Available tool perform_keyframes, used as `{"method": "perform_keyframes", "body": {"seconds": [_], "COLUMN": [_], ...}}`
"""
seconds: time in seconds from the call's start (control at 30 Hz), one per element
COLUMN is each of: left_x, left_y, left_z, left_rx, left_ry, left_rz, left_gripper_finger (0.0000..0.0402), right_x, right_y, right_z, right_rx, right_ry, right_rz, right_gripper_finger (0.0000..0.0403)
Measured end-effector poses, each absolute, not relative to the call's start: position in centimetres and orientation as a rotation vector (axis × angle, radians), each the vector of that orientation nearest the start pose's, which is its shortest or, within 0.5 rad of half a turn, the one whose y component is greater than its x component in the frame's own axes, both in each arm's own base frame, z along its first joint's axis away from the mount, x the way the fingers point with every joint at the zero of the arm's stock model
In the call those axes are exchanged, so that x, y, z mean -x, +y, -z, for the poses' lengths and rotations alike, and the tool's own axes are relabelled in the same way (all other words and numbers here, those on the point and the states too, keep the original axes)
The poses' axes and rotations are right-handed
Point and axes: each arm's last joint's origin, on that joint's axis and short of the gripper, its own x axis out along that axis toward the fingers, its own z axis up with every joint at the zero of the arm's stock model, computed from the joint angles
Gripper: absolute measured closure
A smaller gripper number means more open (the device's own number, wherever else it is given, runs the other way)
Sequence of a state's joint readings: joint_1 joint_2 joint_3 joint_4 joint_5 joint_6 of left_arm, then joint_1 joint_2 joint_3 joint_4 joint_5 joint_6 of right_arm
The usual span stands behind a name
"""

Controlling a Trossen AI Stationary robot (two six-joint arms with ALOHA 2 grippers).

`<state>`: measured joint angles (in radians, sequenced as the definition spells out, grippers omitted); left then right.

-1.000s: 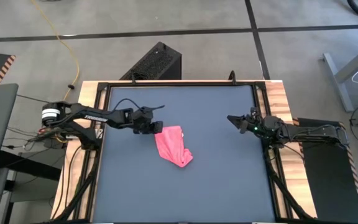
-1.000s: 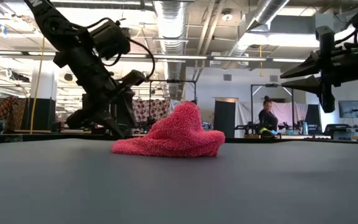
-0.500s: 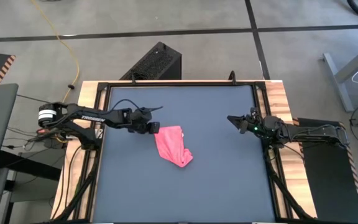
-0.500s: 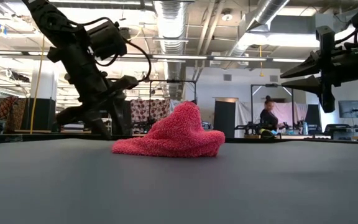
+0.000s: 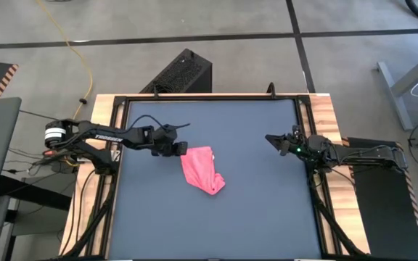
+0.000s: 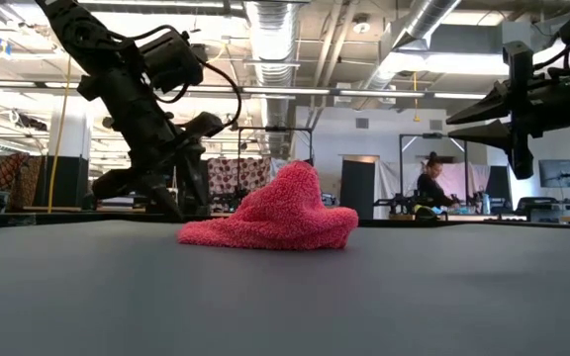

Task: Roll towel
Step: Roll the pink towel

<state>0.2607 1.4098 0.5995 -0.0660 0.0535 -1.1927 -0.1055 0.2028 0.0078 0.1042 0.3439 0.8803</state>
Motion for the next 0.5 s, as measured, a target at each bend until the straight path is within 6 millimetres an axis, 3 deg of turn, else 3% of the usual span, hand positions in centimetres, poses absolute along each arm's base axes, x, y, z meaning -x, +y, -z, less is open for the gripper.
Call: {"method": "perform_keyframes", "body": {"seconds": [0.1,0.37,0.5], "left_x": [-24.8,-25.3,-25.4], "left_y": [6.4,6.6,6.6], "left_z": [-15.2,-12.5,-12.6], "left_rx": [1.277,1.281,1.261], "left_ry": [0.638,0.741,0.717], "left_rz": [-0.670,-0.729,-0.723], "left_gripper_finger": [0.0244,0.0244,0.0244], "right_x": [-10.6,-10.6,-10.6], "right_y": [-2.1,-2.2,-2.0], "right_z": [-15.9,-16.0,-16.0], "right_rx": [-0.850,-0.853,-0.853], "right_ry": [-0.116,-0.124,-0.119], "right_rz": [0.467,0.478,0.467], "right_gripper_finger": [0.0282,0.0282,0.0282]}}
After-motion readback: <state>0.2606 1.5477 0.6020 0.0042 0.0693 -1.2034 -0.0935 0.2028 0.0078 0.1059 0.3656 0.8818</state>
